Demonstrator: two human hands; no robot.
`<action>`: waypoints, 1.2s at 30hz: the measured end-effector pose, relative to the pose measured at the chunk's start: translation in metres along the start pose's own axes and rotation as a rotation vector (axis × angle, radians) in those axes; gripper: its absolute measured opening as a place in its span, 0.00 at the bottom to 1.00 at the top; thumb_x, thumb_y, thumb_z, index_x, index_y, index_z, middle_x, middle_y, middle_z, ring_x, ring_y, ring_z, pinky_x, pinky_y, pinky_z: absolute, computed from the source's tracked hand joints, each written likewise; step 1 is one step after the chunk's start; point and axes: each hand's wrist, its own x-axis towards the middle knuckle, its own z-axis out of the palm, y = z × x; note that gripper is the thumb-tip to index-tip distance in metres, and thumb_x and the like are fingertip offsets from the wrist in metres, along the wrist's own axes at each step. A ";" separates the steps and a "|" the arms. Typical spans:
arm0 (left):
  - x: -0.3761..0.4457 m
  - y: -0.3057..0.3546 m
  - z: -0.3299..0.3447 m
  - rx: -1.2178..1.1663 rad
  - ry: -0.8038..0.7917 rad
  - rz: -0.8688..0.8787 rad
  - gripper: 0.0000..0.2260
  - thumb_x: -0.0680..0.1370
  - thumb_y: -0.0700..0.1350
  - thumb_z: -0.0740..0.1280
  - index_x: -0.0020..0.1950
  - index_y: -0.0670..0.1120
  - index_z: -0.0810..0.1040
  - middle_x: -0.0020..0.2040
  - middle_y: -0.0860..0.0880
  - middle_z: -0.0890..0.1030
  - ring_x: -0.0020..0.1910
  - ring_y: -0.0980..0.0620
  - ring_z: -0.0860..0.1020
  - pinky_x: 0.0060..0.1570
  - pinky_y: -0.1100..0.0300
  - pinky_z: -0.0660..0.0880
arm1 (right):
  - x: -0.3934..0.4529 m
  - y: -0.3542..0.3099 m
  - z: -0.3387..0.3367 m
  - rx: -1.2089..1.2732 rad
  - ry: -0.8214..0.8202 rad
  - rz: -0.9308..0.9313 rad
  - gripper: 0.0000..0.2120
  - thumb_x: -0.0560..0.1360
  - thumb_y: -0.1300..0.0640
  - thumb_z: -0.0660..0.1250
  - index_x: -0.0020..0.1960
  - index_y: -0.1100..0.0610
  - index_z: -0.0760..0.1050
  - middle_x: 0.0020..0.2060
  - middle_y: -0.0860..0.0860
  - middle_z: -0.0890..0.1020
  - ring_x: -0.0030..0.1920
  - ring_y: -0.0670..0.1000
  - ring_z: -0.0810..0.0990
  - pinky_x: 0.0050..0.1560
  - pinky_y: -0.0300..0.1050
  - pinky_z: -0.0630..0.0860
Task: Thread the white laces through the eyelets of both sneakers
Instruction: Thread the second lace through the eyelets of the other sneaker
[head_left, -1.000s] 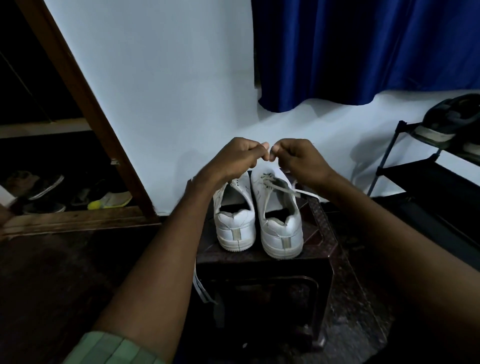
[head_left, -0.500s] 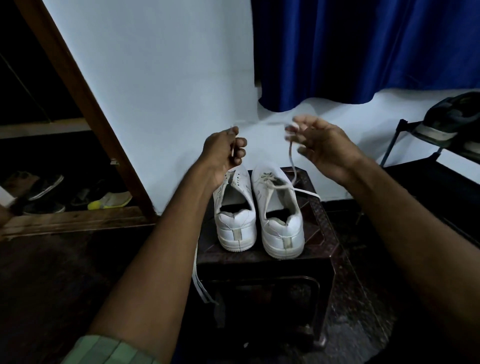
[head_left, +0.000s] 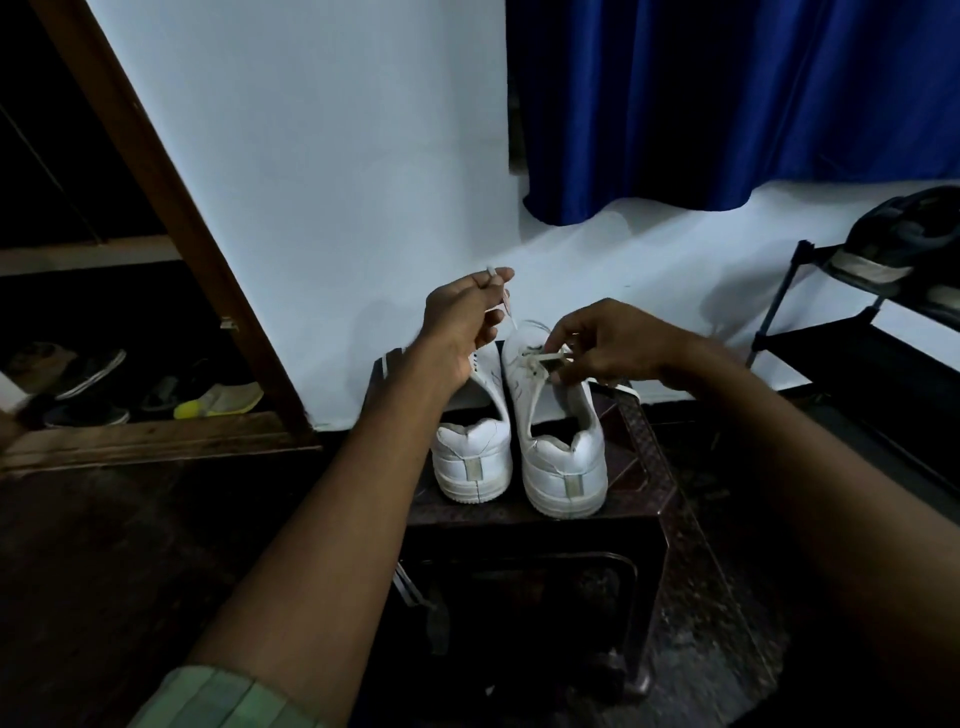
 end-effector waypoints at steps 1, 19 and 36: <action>-0.001 0.000 0.001 0.008 -0.025 0.006 0.07 0.83 0.41 0.68 0.55 0.47 0.85 0.43 0.51 0.82 0.35 0.57 0.76 0.32 0.67 0.72 | 0.003 0.000 0.005 0.008 0.046 -0.018 0.09 0.71 0.61 0.79 0.50 0.54 0.85 0.33 0.57 0.82 0.31 0.50 0.76 0.32 0.43 0.74; -0.010 -0.008 0.002 0.284 -0.141 0.096 0.08 0.76 0.33 0.75 0.52 0.43 0.81 0.41 0.40 0.87 0.37 0.52 0.83 0.40 0.63 0.79 | -0.006 0.002 0.018 0.079 0.118 0.057 0.12 0.72 0.60 0.76 0.54 0.53 0.83 0.39 0.55 0.85 0.34 0.48 0.79 0.32 0.39 0.76; -0.018 -0.043 0.004 0.570 0.012 0.346 0.09 0.69 0.38 0.79 0.35 0.49 0.81 0.33 0.50 0.84 0.35 0.52 0.83 0.45 0.52 0.84 | -0.001 0.016 0.022 0.664 0.176 0.391 0.16 0.71 0.76 0.62 0.56 0.70 0.82 0.43 0.59 0.84 0.37 0.52 0.83 0.31 0.40 0.79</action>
